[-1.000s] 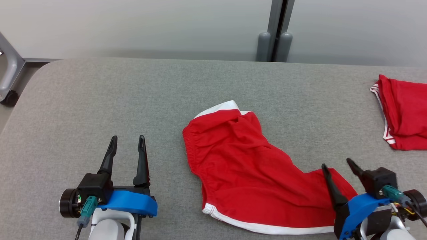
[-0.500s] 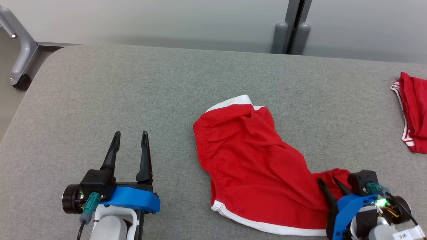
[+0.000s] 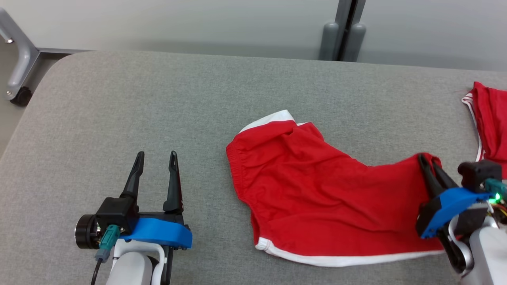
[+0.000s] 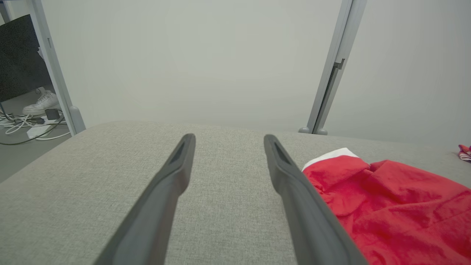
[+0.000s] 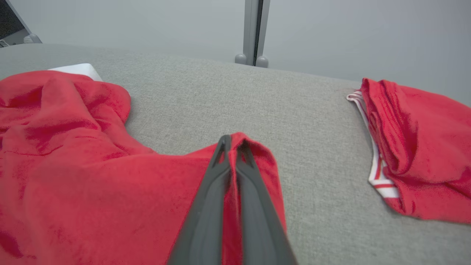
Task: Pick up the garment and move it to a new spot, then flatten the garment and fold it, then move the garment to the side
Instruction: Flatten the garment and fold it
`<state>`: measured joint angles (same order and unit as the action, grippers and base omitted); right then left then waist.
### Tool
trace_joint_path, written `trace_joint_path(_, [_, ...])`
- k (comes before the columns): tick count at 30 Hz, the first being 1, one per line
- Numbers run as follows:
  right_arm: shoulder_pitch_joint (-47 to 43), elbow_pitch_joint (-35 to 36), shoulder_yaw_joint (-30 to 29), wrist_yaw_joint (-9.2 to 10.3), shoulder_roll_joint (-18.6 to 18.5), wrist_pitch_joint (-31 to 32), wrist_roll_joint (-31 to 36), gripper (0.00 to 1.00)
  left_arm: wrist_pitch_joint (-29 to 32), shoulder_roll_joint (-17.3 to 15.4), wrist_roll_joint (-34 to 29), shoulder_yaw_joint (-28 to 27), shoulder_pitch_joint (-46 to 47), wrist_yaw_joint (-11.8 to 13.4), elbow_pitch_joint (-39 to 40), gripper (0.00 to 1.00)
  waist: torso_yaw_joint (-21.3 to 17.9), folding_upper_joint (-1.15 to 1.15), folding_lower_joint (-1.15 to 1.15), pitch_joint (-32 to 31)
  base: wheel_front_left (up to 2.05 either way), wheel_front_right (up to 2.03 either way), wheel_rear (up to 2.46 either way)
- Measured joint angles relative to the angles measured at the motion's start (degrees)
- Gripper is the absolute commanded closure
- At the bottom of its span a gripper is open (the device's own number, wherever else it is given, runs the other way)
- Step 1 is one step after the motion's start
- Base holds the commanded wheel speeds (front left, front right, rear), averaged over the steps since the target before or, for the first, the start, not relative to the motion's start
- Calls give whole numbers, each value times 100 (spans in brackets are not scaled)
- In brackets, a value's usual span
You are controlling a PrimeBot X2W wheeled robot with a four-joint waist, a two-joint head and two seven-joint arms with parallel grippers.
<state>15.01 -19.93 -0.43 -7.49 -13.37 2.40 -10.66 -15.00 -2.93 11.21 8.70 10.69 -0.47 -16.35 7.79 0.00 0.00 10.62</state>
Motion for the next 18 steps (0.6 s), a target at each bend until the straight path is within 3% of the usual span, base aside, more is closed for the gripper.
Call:
trace_joint_path(6, [609,-294,15,0,32,91,60,100,0,0,63,119,134,2,-15,0,144,0,0,78,0,0,0])
trace_joint_path(11, [1283,-1256,0,0,33,-36,197,100,0,0,91,155,163,27,-18,0,280,0,0,157,0,0,0])
trace_joint_path(12, [1365,-1439,-3,0,35,-102,209,64,0,0,91,159,169,36,-18,0,293,0,0,164,0,0,0])
trace_joint_path(13, [1432,-1604,-1,0,46,-152,223,13,0,0,91,164,172,42,-18,0,301,0,0,166,0,0,0])
trace_joint_path(14, [1476,-1736,8,0,71,-210,244,0,0,0,91,163,172,44,-20,0,302,0,0,158,0,0,0])
trace_joint_path(18, [1543,-2093,75,0,165,-624,192,0,0,-2,79,131,154,63,-23,0,234,0,0,107,0,0,0])
